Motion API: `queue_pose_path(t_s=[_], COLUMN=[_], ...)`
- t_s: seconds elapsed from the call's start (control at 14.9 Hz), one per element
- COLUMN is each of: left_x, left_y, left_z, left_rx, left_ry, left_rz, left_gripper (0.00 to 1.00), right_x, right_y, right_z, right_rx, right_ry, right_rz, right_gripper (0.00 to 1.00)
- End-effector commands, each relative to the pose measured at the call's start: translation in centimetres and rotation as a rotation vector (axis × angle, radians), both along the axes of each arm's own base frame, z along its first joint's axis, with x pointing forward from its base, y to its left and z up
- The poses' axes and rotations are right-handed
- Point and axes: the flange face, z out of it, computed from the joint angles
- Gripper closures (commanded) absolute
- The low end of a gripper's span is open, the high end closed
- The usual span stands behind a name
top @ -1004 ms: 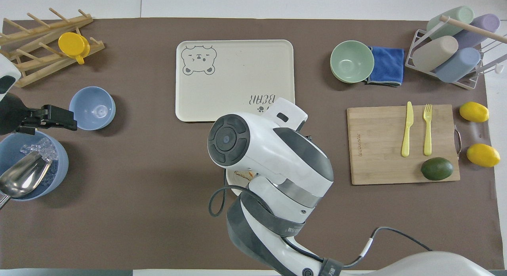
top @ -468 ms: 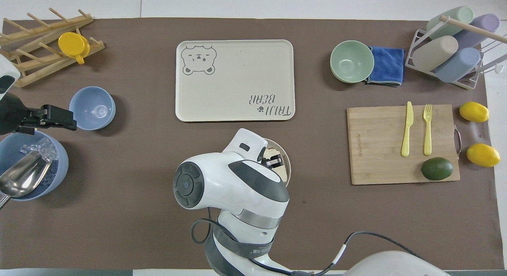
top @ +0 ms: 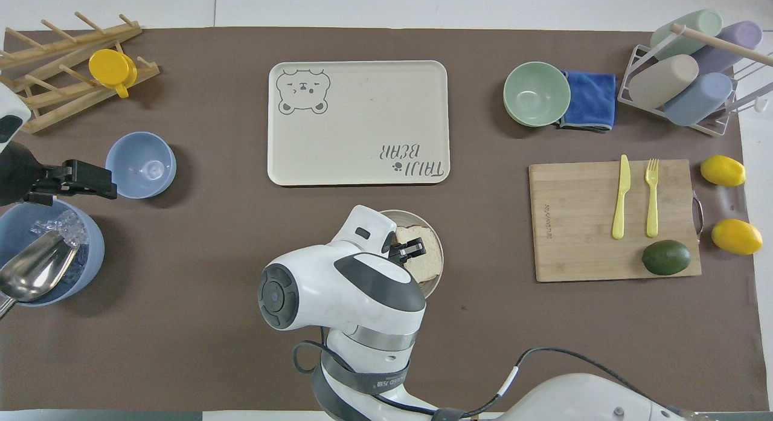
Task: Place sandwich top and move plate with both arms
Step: 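Open the right gripper and withdraw it to the cutting board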
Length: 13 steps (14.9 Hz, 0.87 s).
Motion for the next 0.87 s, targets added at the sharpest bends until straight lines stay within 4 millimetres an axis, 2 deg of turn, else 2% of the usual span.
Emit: queue_pose_path(t_s=[0.0, 0.33, 0.67, 0.8], left_x=[0.0, -0.1, 0.0, 0.0], left_y=[0.1, 0.0, 0.0, 0.0], left_z=[0.4, 0.3, 0.3, 0.3], left_rx=[-0.001, -0.001, -0.001, -0.001], left_ry=[-0.008, -0.007, -0.013, -0.013], left_rz=[0.000, -0.001, 0.002, 0.002], left_gripper=[0.00, 0.00, 0.00, 0.00], right_x=[0.4, 0.5, 0.2, 0.3], right_y=[0.2, 0.0, 0.8, 1.0], right_z=[-1.3, -2.6, -3.0, -3.0], right_rx=[0.035, 0.085, 0.153, 0.176], right_ry=[-0.029, -0.034, -0.048, -0.051], right_rz=[-0.037, -0.038, -0.056, -0.053], right_gripper=[1.00, 1.00, 1.00, 0.85])
